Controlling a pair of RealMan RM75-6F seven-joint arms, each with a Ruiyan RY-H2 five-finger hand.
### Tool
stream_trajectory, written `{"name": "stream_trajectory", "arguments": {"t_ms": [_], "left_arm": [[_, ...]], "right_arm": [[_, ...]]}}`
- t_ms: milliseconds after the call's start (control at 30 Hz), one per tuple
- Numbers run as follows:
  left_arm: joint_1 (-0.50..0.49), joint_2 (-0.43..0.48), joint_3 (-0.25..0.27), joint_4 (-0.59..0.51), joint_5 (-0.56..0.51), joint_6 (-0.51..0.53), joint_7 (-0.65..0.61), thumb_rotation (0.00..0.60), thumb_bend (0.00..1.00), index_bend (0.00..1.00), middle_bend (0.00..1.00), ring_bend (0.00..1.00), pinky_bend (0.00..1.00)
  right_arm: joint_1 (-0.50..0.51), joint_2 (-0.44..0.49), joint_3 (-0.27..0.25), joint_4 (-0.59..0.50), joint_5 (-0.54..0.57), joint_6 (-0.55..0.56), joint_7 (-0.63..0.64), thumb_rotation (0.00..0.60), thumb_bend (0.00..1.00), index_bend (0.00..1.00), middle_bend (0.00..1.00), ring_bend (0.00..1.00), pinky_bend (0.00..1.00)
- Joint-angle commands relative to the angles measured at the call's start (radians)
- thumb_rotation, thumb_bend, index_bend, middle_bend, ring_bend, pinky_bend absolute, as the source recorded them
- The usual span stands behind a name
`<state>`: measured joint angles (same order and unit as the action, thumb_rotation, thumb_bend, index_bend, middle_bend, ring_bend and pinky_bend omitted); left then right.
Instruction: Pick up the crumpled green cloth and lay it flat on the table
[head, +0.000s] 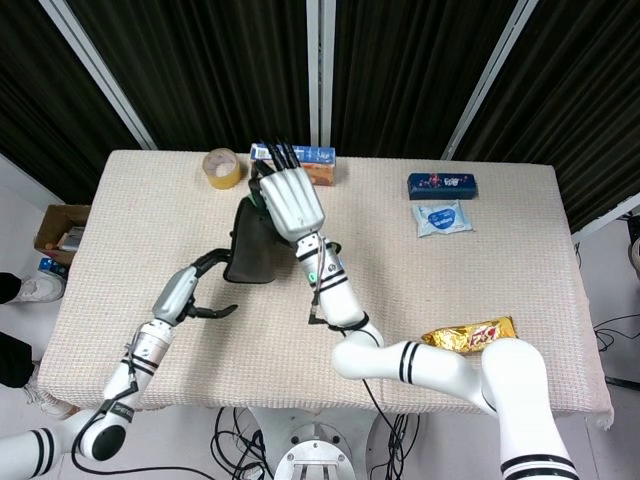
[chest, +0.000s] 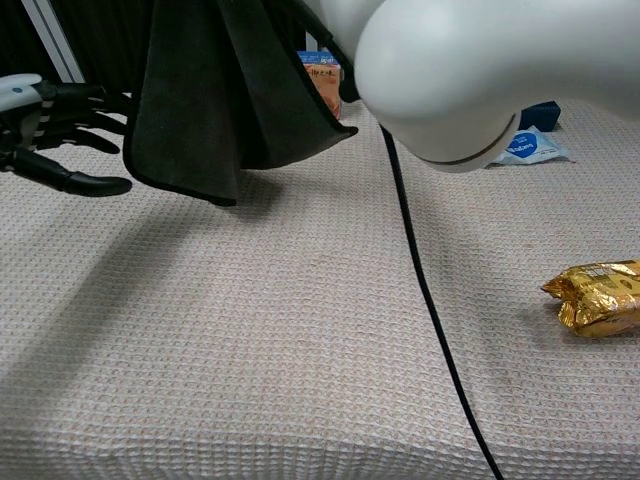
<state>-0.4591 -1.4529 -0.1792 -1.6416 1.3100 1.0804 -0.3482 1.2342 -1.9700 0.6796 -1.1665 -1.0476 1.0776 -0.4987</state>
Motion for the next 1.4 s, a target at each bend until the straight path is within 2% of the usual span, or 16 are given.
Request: {"name": "stream_trajectory", "arguments": {"t_ms": [33,200,300,433,567,700,900,1100,1233,1400], "left_arm": [[-0.030,-0.046,-0.036,-0.002,-0.069,-0.020,0.059,0.600,0.14,0.23,0.15,0.16,0.20],[-0.046,-0.107,-0.082,0.026,-0.169,0.001,0.123,0.600,0.14,0.18,0.13,0.16,0.21],[-0.052,-0.125,-0.097,0.039,-0.219,0.001,0.149,0.600,0.14,0.19,0.13,0.16,0.22],[-0.054,-0.140,-0.112,0.053,-0.273,-0.003,0.167,0.600,0.13,0.26,0.14,0.16,0.23],[-0.049,-0.151,-0.126,0.067,-0.300,-0.002,0.151,0.600,0.14,0.42,0.19,0.18,0.25],[-0.045,-0.166,-0.134,0.093,-0.303,0.012,0.143,0.600,0.20,0.53,0.26,0.22,0.26],[-0.043,-0.189,-0.139,0.123,-0.299,0.030,0.143,0.600,0.34,0.64,0.37,0.27,0.27],[-0.043,-0.202,-0.133,0.135,-0.282,0.044,0.165,0.600,0.41,0.70,0.42,0.29,0.27],[-0.028,-0.178,-0.121,0.118,-0.261,0.061,0.179,0.600,0.43,0.71,0.44,0.29,0.27],[0.005,-0.102,-0.092,0.065,-0.226,0.088,0.218,0.600,0.43,0.71,0.44,0.29,0.27]], "right_arm": [[0.045,-0.031,0.026,0.044,0.041,0.010,-0.015,0.600,0.48,0.91,0.37,0.08,0.00],[0.101,-0.054,0.037,0.089,0.074,0.008,-0.013,0.600,0.48,0.91,0.37,0.08,0.00],[0.123,-0.063,0.033,0.106,0.083,0.009,-0.009,0.600,0.48,0.90,0.37,0.08,0.00],[0.144,-0.073,0.027,0.126,0.095,0.012,0.001,0.600,0.48,0.90,0.37,0.08,0.00],[0.154,-0.076,0.019,0.138,0.104,0.013,0.012,0.600,0.48,0.90,0.37,0.08,0.00],[0.155,-0.073,0.009,0.139,0.107,0.018,0.025,0.600,0.48,0.90,0.37,0.08,0.00],[0.148,-0.062,-0.001,0.124,0.113,0.027,0.039,0.600,0.48,0.90,0.37,0.08,0.00],[0.143,-0.047,-0.010,0.101,0.114,0.037,0.050,0.600,0.48,0.90,0.37,0.08,0.00],[0.114,-0.023,-0.025,0.065,0.110,0.045,0.070,0.600,0.48,0.90,0.37,0.08,0.00],[0.009,0.052,-0.096,-0.060,0.060,0.068,0.133,0.600,0.48,0.90,0.37,0.08,0.00]]}}
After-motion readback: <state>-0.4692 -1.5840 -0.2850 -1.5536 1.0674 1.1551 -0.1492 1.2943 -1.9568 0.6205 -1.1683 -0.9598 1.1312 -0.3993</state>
